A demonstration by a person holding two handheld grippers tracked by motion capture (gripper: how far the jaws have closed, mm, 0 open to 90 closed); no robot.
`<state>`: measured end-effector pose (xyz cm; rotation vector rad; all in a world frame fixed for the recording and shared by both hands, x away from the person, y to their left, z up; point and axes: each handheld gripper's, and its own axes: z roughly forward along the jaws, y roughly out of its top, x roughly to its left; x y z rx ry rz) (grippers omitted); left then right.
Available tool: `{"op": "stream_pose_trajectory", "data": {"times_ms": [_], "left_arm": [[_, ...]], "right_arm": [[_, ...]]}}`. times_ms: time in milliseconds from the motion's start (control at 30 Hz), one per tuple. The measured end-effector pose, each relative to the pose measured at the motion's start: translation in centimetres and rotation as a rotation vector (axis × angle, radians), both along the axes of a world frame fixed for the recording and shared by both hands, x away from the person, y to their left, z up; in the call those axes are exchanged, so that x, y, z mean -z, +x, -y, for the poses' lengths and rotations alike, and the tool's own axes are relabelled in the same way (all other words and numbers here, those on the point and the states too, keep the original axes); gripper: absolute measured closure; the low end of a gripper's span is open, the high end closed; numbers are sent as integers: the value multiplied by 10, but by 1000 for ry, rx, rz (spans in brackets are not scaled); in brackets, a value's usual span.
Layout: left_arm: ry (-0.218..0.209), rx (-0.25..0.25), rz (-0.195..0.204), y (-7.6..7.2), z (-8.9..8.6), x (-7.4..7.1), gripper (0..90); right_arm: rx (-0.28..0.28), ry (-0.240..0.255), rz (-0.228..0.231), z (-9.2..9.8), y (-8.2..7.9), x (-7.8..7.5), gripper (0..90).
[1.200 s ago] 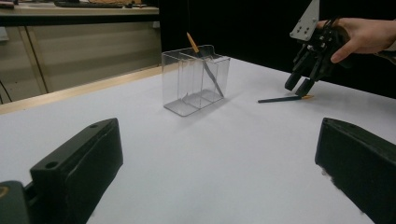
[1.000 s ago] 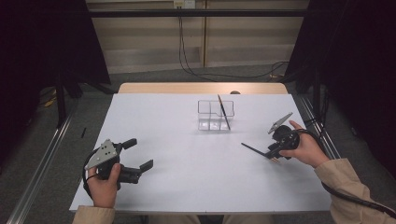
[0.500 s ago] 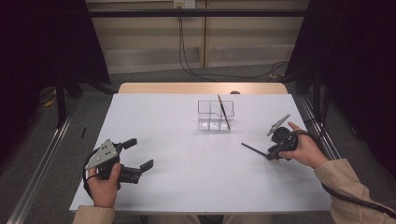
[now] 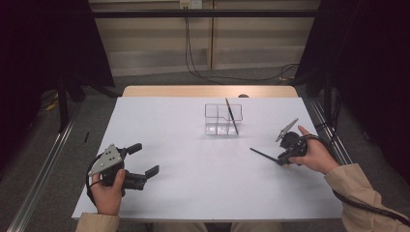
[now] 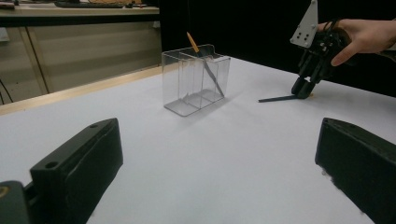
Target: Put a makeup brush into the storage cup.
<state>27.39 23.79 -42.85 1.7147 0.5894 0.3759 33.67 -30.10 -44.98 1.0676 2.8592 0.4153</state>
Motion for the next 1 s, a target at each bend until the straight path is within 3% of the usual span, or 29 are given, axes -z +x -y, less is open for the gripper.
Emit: {"op": "stream_pose_trajectory", "data": {"times_ms": [367, 1000], "left_arm": [[5, 1, -3, 0, 2, 0, 6], [1, 8, -11, 1, 4, 1, 7]], "right_arm": [[-7, -32, -12, -5, 2, 0, 838], [-44, -34, -17, -5, 4, -1, 841]]}}
